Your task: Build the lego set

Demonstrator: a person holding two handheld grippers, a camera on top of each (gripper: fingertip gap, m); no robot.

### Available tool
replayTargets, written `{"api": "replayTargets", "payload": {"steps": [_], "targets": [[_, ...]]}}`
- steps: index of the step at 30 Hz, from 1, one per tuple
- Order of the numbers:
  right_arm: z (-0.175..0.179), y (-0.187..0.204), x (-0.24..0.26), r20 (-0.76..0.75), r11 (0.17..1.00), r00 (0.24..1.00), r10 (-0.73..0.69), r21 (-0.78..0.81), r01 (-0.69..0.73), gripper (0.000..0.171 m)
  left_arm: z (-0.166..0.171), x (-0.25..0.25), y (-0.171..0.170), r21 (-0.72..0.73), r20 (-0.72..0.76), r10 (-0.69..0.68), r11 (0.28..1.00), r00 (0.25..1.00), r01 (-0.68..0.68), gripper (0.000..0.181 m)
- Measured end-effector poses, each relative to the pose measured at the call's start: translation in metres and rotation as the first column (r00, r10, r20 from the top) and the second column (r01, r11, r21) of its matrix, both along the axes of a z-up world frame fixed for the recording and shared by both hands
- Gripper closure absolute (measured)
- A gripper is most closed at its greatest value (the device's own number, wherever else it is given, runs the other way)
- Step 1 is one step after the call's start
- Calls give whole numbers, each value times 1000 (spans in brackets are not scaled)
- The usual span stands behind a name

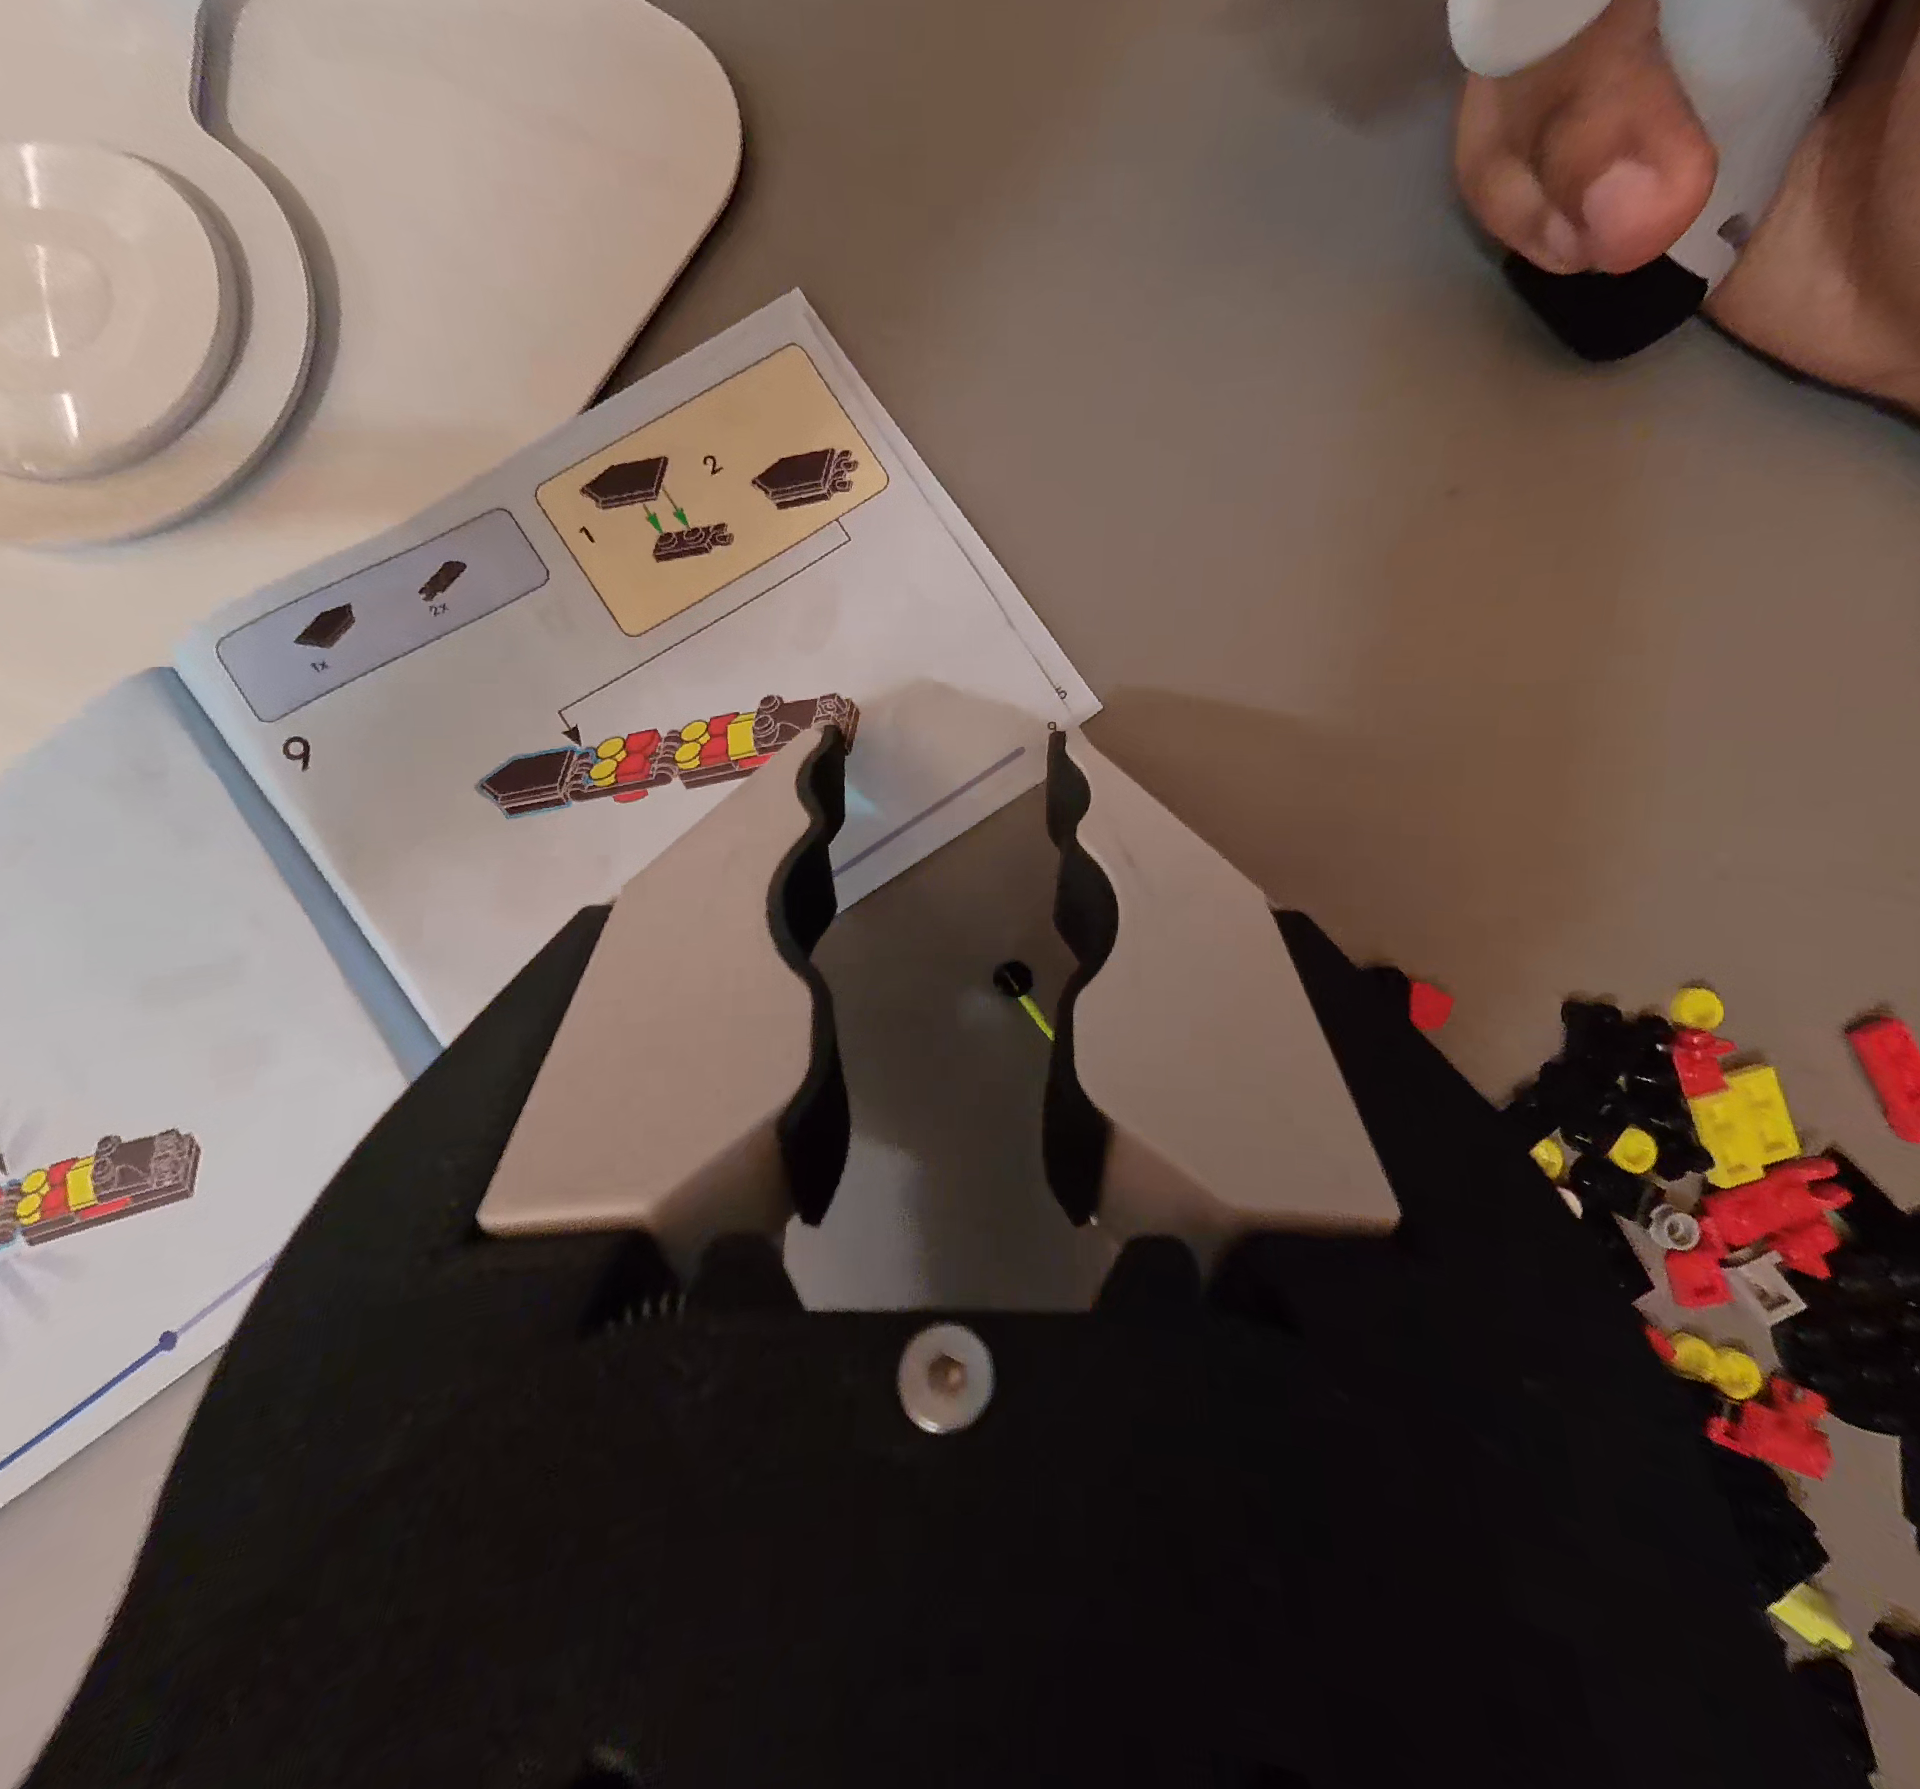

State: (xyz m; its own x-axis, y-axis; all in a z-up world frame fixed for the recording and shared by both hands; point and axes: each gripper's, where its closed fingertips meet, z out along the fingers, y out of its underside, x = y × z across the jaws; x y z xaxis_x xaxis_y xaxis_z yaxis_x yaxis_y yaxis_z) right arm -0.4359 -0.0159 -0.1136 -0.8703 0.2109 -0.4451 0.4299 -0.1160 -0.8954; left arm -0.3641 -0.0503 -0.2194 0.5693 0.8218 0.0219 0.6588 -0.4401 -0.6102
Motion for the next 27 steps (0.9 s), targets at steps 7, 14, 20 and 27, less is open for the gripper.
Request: {"api": "replayTargets", "payload": {"steps": [7,14,20,27], "targets": [[0,0,0,0,1000,1000,-1,1,1,156,0,1,0,-10,3,11,1000,1000,-11,144],[0,0,0,-2,1000,1000,-1,2,1,156,-1,4,4,-23,10,20,1000,1000,-20,155],[0,-1,0,-6,1000,1000,-2,5,2,157,-2,-2,-4,-52,-45,57,997,997,-59,179],[-1,-1,0,0,1000,1000,0,5,0,156,-2,-2,-4,-79,-41,44,996,998,-47,179]]}}
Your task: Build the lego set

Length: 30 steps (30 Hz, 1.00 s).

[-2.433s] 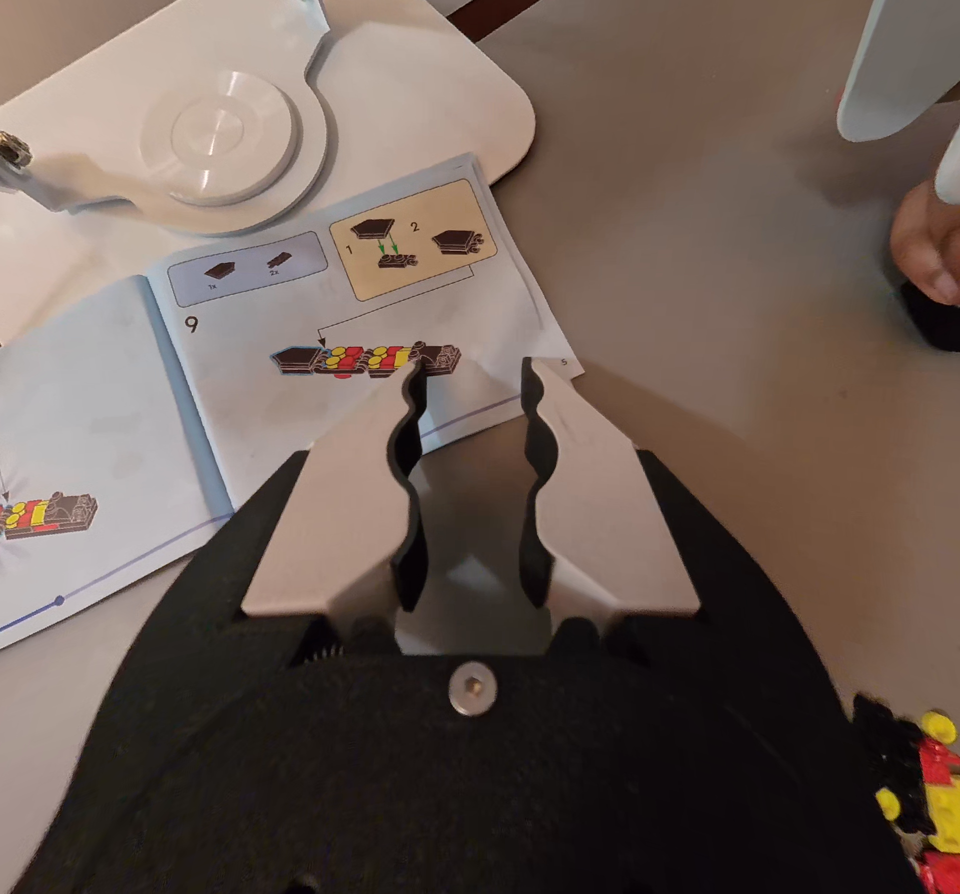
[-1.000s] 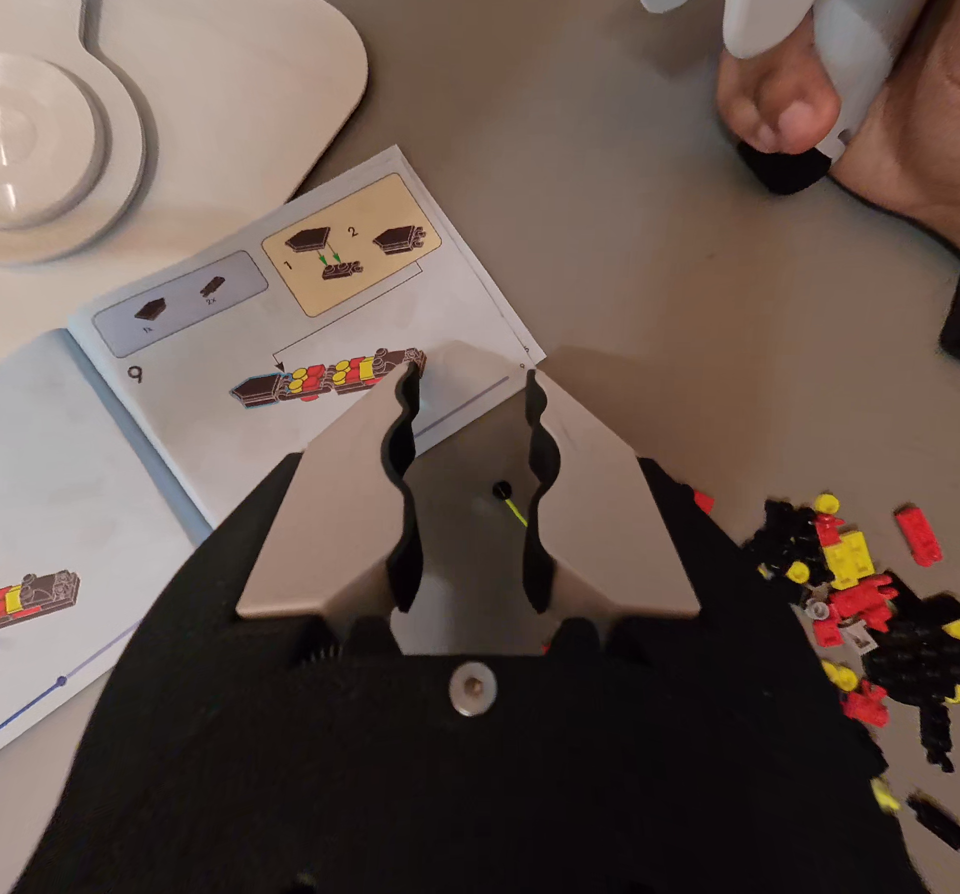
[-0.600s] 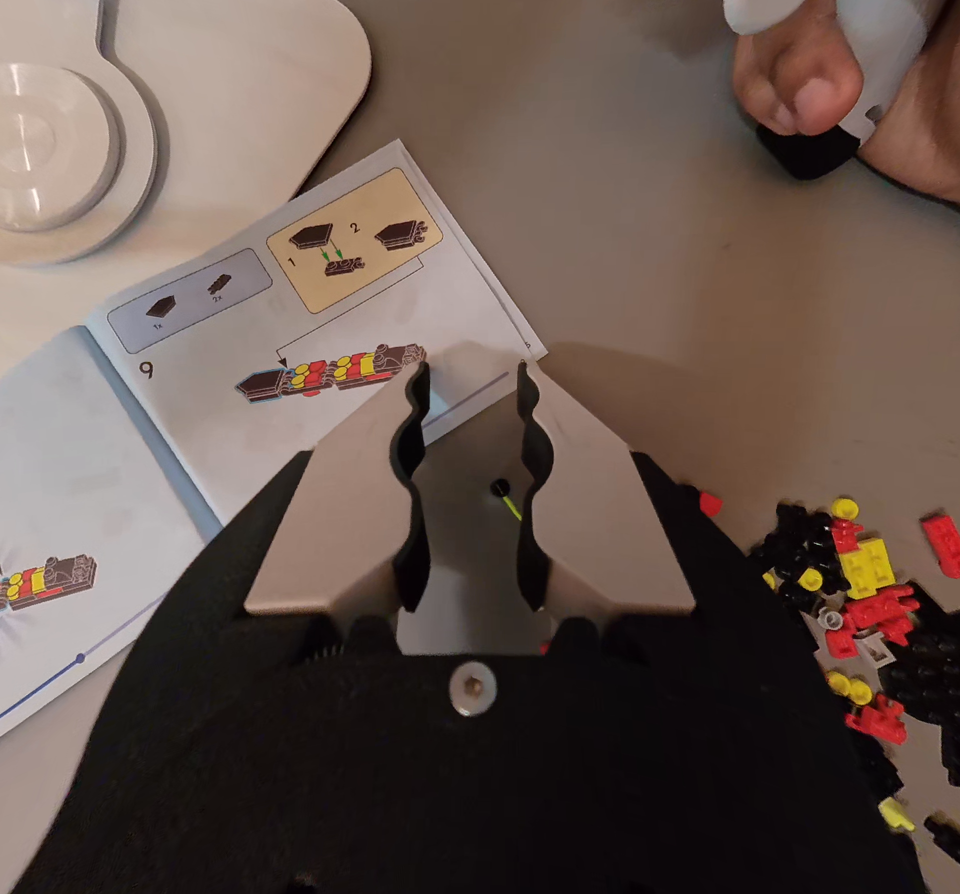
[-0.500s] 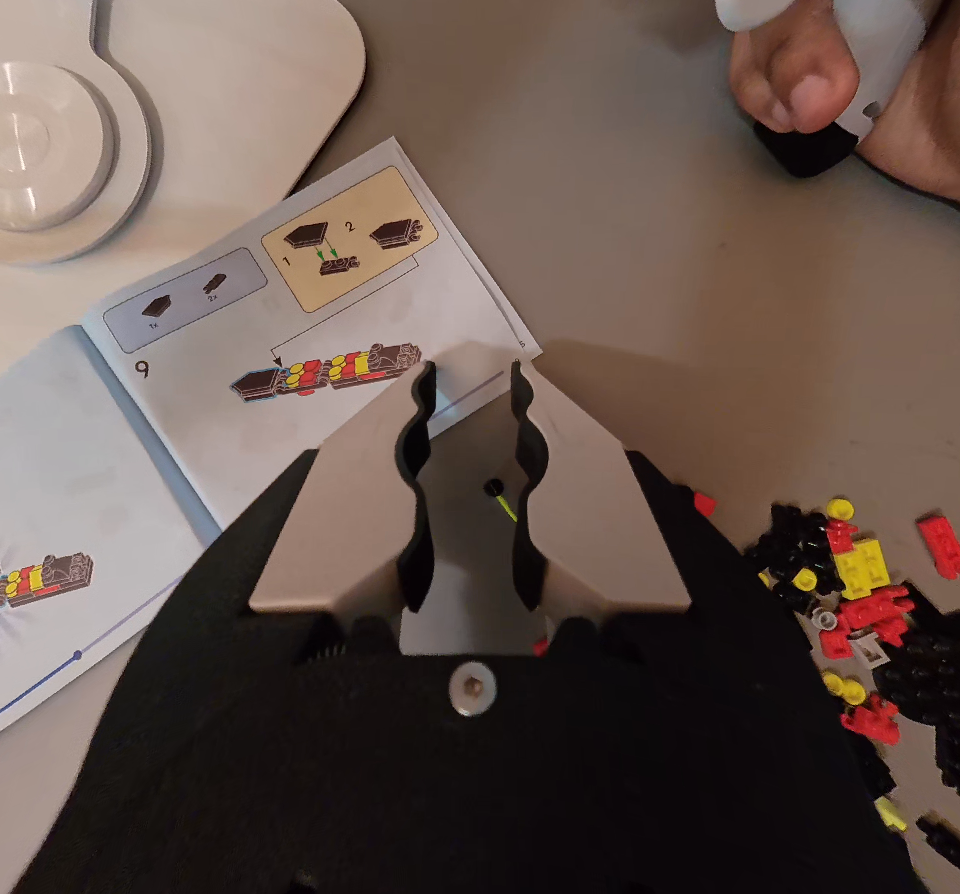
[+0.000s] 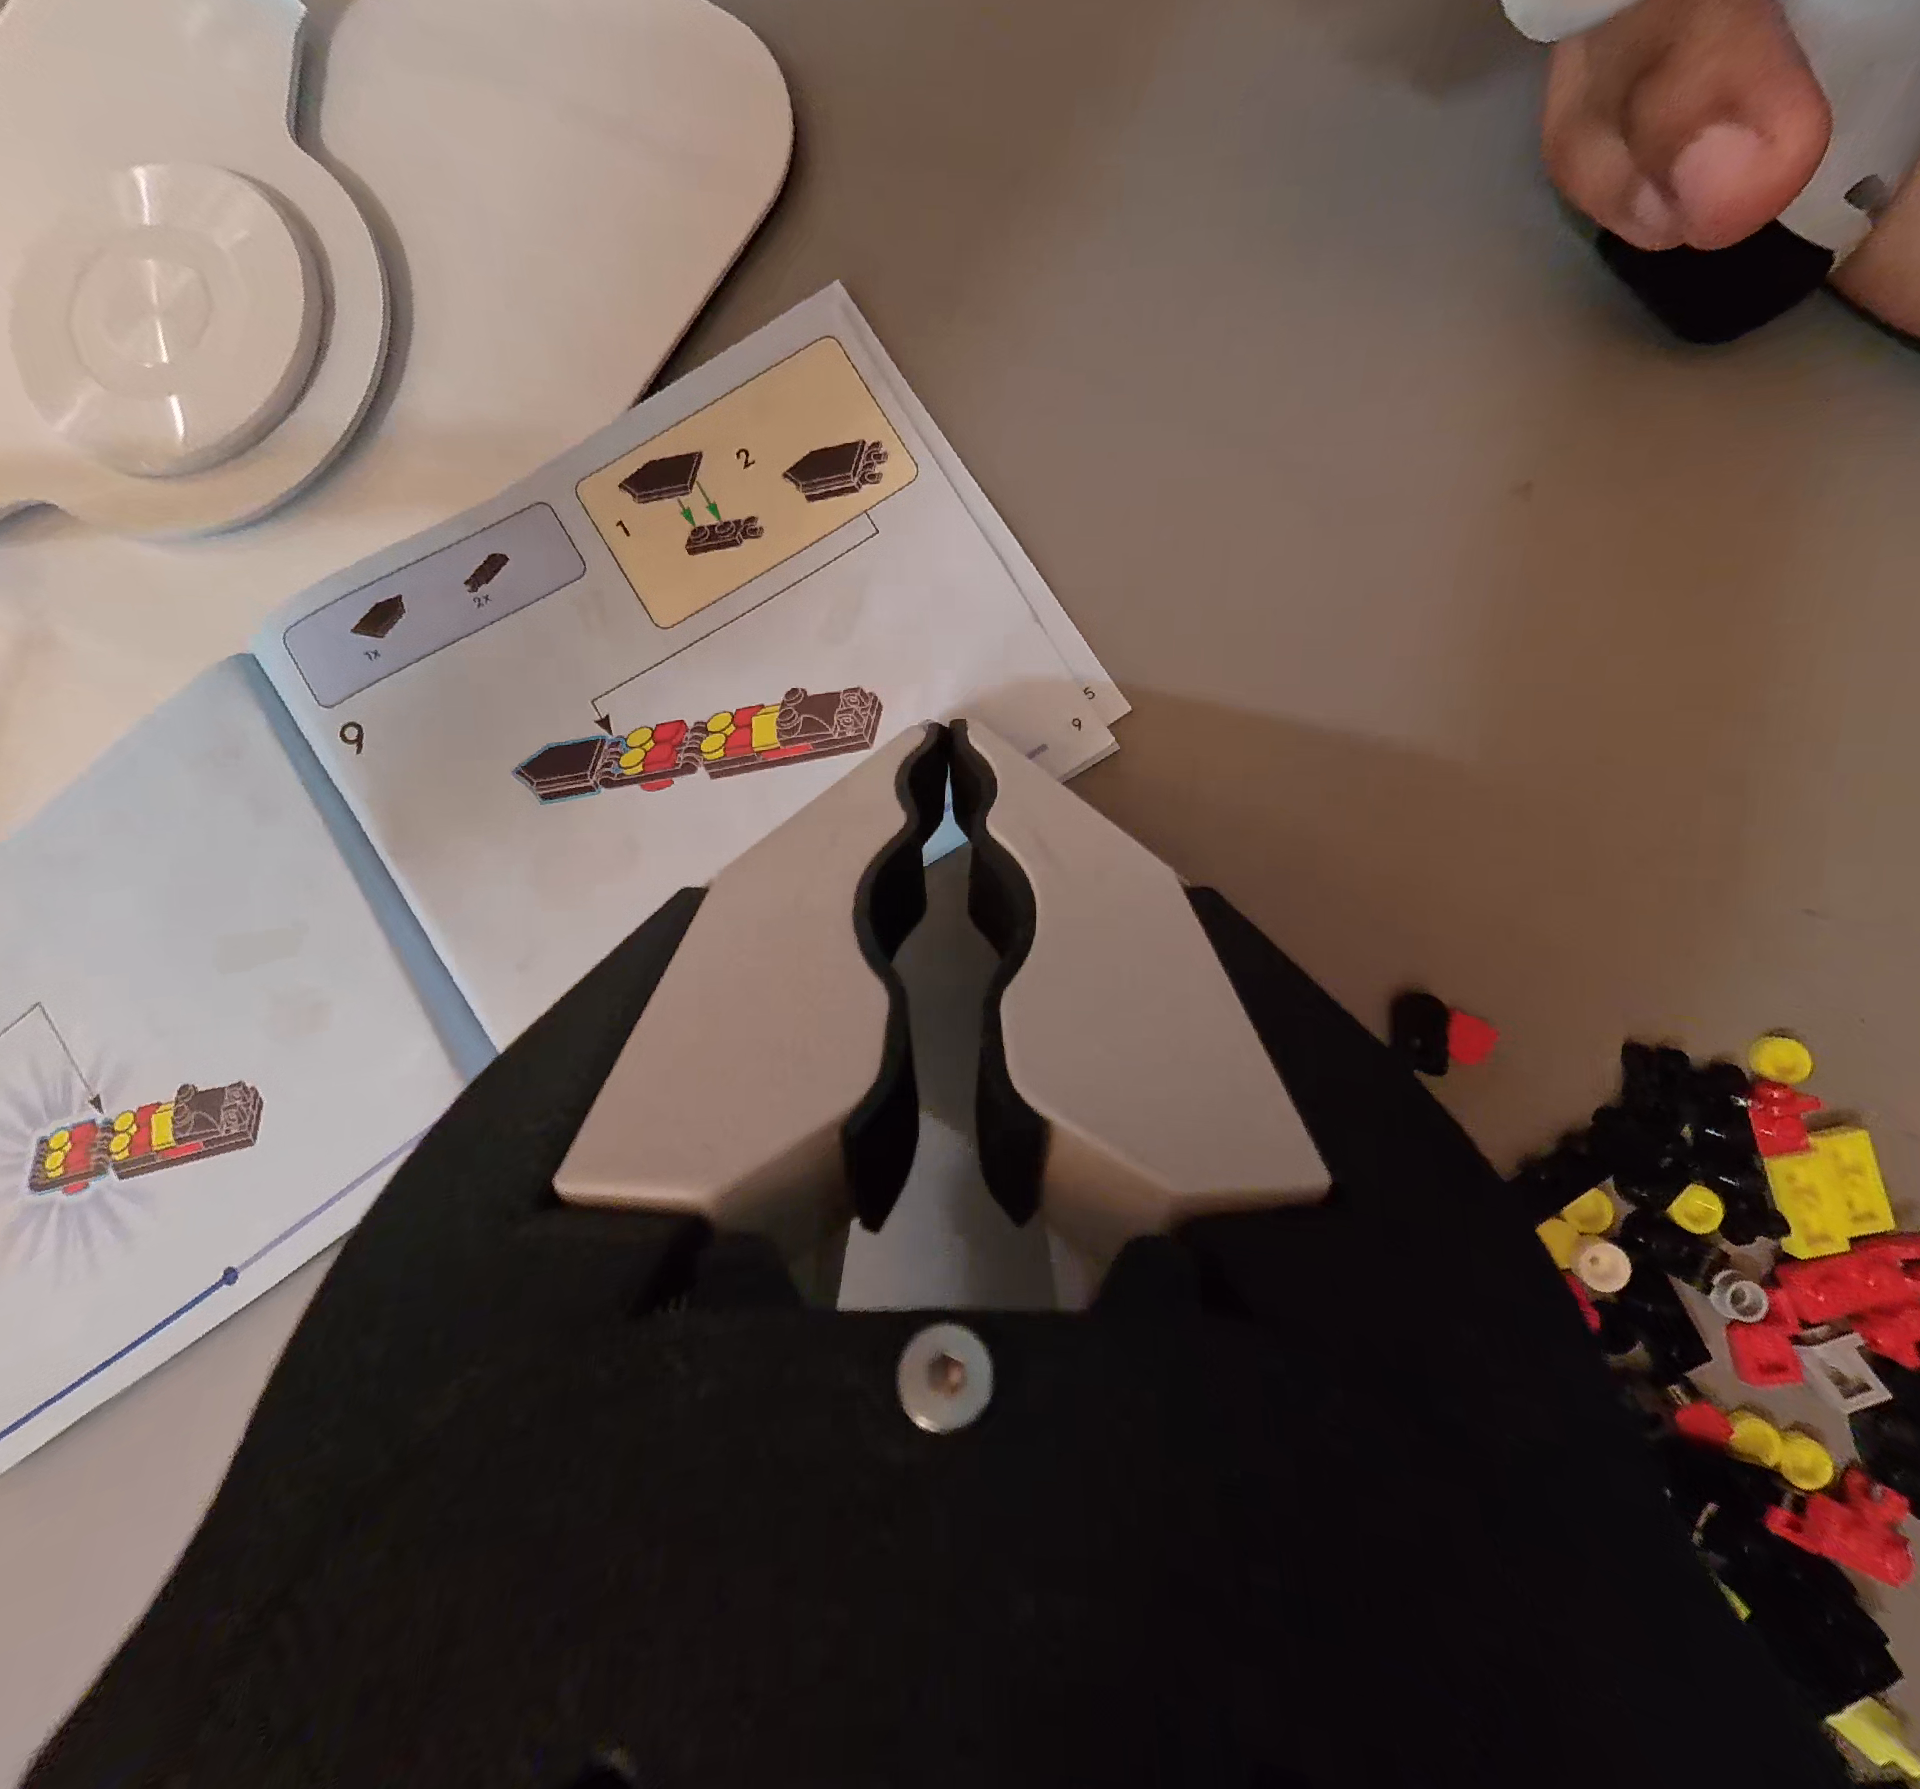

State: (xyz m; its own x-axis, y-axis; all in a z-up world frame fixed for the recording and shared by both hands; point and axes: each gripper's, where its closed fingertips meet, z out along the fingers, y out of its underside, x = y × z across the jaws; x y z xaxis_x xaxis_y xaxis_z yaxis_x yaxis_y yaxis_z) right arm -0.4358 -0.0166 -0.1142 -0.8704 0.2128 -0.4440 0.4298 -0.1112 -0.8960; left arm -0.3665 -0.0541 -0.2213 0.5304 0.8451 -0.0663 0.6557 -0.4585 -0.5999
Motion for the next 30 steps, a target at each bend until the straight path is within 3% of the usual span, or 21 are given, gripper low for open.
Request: {"api": "replayTargets", "payload": {"steps": [4,12,19,23,26,30], "targets": [[0,0,0,5,1000,1000,2,-3,-2,156,4,3,4,24,22,-48,999,999,47,180],[0,-1,-1,10,1000,1000,7,-3,-7,156,12,11,20,-48,-86,-240,970,967,236,169],[0,-1,-1,12,1000,1000,8,-5,-7,156,3,12,22,-42,-56,-225,974,973,222,162],[0,-1,-1,13,1000,1000,8,-5,-8,156,3,11,20,-24,-44,-208,978,977,207,167],[0,-1,-1,14,1000,1000,9,-5,-9,156,3,12,19,-27,-43,-210,978,977,209,181],[0,0,-1,14,1000,1000,8,-7,-8,156,4,10,19,-24,-42,-204,979,978,203,181]]}}
